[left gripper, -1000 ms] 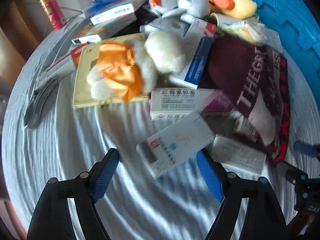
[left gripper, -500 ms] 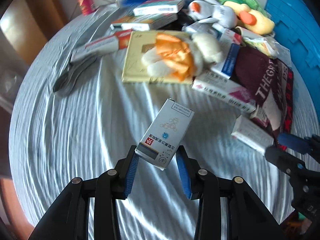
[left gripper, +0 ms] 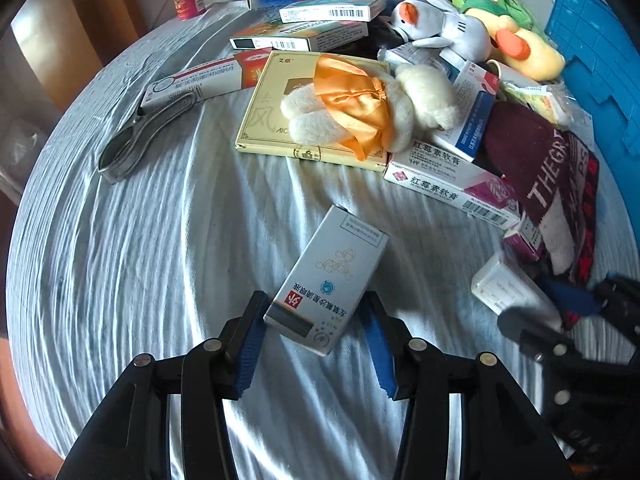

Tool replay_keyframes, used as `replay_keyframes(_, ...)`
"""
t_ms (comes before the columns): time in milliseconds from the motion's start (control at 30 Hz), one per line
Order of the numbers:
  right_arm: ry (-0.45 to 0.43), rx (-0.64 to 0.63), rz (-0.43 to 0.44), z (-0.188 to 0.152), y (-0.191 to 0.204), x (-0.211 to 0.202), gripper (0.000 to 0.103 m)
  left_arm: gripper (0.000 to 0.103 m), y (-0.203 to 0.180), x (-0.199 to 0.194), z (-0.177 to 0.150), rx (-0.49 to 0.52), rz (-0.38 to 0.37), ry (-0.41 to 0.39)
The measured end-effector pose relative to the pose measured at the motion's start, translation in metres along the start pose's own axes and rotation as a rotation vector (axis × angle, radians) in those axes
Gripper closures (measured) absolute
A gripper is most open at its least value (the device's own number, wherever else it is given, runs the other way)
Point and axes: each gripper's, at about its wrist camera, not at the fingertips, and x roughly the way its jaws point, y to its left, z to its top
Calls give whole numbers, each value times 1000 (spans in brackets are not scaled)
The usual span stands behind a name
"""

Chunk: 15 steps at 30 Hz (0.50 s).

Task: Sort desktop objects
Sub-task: 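Close the left tool on the white medicine box while the right tool grasps a slim white box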

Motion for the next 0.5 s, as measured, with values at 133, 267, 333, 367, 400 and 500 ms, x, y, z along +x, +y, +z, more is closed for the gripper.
replay_keyframes(133, 12, -16, 1, -1, 2, 3, 74, 64, -6, -5, -4, 8, 17, -11)
replay_keyframes(267, -4, -9, -2, 6, 0, 8, 74, 50, -4, -3, 0, -19, 19, -17)
replay_keyframes(333, -9, 4, 1, 5, 0, 10, 74, 43, -1, 0, 2, -37, 17, -26)
replay_keyframes(367, -10, 6, 0, 3, -1, 11, 74, 43, -1, 1, 3, -44, 13, -29)
replay_keyframes(400, -9, 10, 1, 2, -2, 11, 74, 45, -2, 2, 4, -42, 12, -34)
replay_keyframes(500, -6, 21, 5, -4, -3, 9, 73, 66, -7, -1, 6, -10, 6, -42)
